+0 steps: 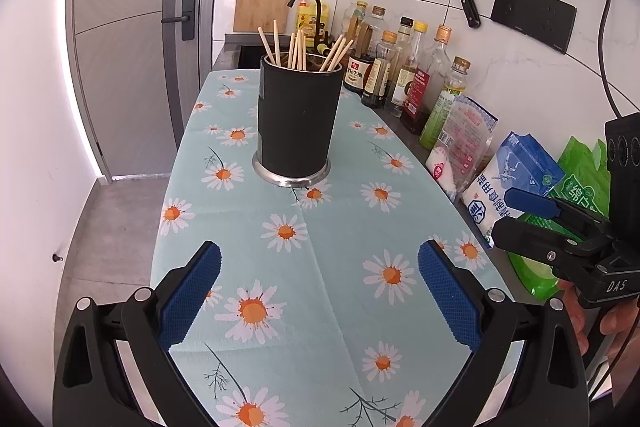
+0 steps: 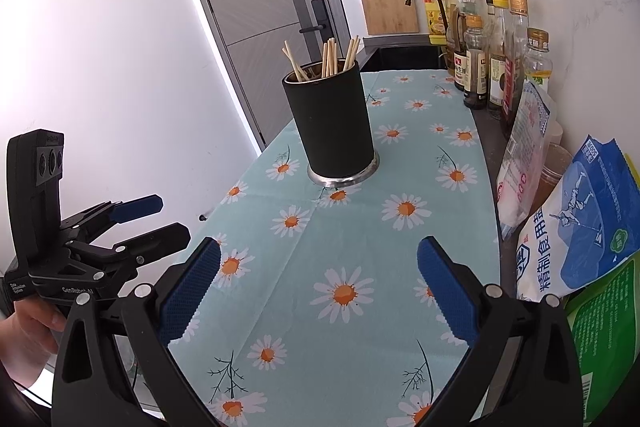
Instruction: Organize utensils
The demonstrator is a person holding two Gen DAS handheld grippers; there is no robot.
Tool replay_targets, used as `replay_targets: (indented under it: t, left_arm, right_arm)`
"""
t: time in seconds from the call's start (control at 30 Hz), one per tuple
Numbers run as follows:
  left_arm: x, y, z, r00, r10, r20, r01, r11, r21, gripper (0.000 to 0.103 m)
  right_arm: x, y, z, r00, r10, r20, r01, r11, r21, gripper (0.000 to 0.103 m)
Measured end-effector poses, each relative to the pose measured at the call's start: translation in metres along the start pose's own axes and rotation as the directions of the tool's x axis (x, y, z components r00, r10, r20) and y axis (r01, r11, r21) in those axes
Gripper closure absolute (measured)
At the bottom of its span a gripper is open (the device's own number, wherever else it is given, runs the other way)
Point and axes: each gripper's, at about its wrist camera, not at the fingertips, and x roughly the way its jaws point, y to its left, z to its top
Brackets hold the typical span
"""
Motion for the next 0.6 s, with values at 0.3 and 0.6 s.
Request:
replay_targets:
  t: [0.3, 0.6]
  left_arm:
    - [-0.0016, -0.0003, -0.0003, 1.000, -0.004, 0.003, 0.004, 1.000, 0.003, 0.007]
    - [-0.0038, 0.0002, -0.0010, 1.000, -0.002, 0.006, 0.002, 1.000, 0.002, 0.007]
  right_arm:
    - [-0.0002, 0.0015, -0.0003, 1.000, -0.003, -0.004, 0.003, 1.000, 0.000, 0.005]
    - [0.0001, 0.0051, -0.0025, 1.000, -0.011, -0.003, 0.011, 1.000, -0.001, 0.005]
